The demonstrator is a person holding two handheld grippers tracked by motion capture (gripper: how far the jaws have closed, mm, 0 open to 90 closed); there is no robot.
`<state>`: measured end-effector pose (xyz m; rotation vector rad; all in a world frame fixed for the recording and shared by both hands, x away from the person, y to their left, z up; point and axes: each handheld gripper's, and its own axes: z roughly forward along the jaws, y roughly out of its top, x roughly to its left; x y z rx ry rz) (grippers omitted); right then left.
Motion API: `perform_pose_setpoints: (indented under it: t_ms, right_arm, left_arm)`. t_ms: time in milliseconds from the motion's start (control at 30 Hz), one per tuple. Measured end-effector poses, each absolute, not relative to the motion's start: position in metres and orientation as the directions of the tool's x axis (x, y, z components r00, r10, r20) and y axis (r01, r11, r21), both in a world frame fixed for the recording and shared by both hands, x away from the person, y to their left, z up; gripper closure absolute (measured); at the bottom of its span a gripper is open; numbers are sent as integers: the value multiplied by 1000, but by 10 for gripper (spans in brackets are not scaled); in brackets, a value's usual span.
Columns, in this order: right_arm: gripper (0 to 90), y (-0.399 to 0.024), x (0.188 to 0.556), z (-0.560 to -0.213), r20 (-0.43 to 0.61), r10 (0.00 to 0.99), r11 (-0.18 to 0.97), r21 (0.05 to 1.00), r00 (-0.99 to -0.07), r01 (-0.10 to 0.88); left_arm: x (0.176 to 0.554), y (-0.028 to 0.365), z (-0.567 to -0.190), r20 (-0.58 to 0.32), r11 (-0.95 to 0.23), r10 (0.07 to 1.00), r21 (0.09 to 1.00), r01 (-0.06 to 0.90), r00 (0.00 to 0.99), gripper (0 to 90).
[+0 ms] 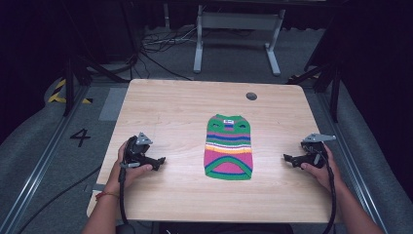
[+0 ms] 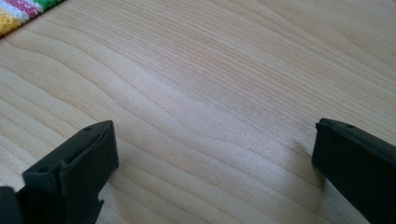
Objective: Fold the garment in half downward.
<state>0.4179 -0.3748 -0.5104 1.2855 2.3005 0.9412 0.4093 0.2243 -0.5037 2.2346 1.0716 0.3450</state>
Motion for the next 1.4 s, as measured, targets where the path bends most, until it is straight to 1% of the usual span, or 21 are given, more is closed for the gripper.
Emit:
perform_pose_setpoints:
  t_ms: [433, 500, 600, 633, 667, 700, 733, 833, 933, 1000, 1033, 1100, 1133, 1233, 1300, 1333, 1400]
  right_arm:
    - [4, -375, 417, -510, 23, 847, 371, 691, -531, 621]
    - [4, -375, 418, -510, 22, 847, 372, 690, -532, 621]
    - [5, -375, 420, -510, 23, 843, 377, 688, -537, 620]
    - [5, -375, 420, -510, 23, 843, 377, 688, -537, 620]
    - [6, -375, 420, -510, 23, 843, 378, 686, -537, 622]
    - [9, -374, 420, -510, 22, 844, 377, 684, -535, 624]
    - [17, -375, 420, -509, 26, 845, 376, 683, -535, 627]
    - [168, -375, 418, -506, 31, 839, 372, 695, -543, 616]
    - [183, -374, 418, -506, 35, 842, 361, 704, -538, 611]
    - [212, -372, 418, -505, 56, 830, 359, 708, -555, 608]
    - [213, -371, 418, -503, 53, 826, 363, 712, -561, 601]
    - [219, -370, 418, -502, 48, 823, 367, 716, -566, 594]
    - [263, -366, 417, -498, 46, 809, 377, 724, -586, 577]
    - [271, -362, 416, -495, 40, 803, 387, 724, -594, 571]
    - [314, -359, 417, -490, 48, 790, 389, 732, -611, 560]
    - [317, -357, 417, -487, 42, 789, 393, 732, -613, 556]
    - [367, -352, 421, -481, 13, 779, 417, 734, -626, 535]
  left_arm:
    - [409, 226, -503, -26, -479, 769, 638, 603, 639, 5]
    - [407, 226, -501, -36, -473, 779, 622, 624, 627, 10]
    - [404, 229, -502, -33, -473, 766, 648, 598, 642, 66]
    - [404, 229, -502, -33, -473, 766, 648, 598, 642, 104]
    - [405, 230, -501, -37, -465, 765, 658, 592, 643, 104]
    - [405, 230, -501, -38, -467, 760, 661, 587, 648, 151]
    - [405, 230, -501, -39, -467, 759, 662, 586, 650, 150]
    - [406, 228, -501, -42, -470, 755, 661, 585, 654, 164]
    - [405, 227, -500, -36, -479, 750, 658, 581, 660, 171]
    - [405, 225, -499, -34, -481, 749, 659, 579, 661, 206]
    - [406, 223, -498, -30, -491, 743, 655, 574, 669, 220]
    - [406, 222, -496, -22, -493, 743, 657, 570, 669, 220]
    - [406, 221, -494, -25, -490, 742, 661, 568, 669, 220]
    - [412, 216, -487, -15, -497, 730, 675, 545, 684, 223]
    - [417, 210, -483, -5, -524, 714, 660, 538, 700, 232]
    - [420, 205, -479, -1, -531, 707, 661, 531, 707, 234]
    - [426, 199, -475, 12, -545, 695, 660, 516, 719, 272]
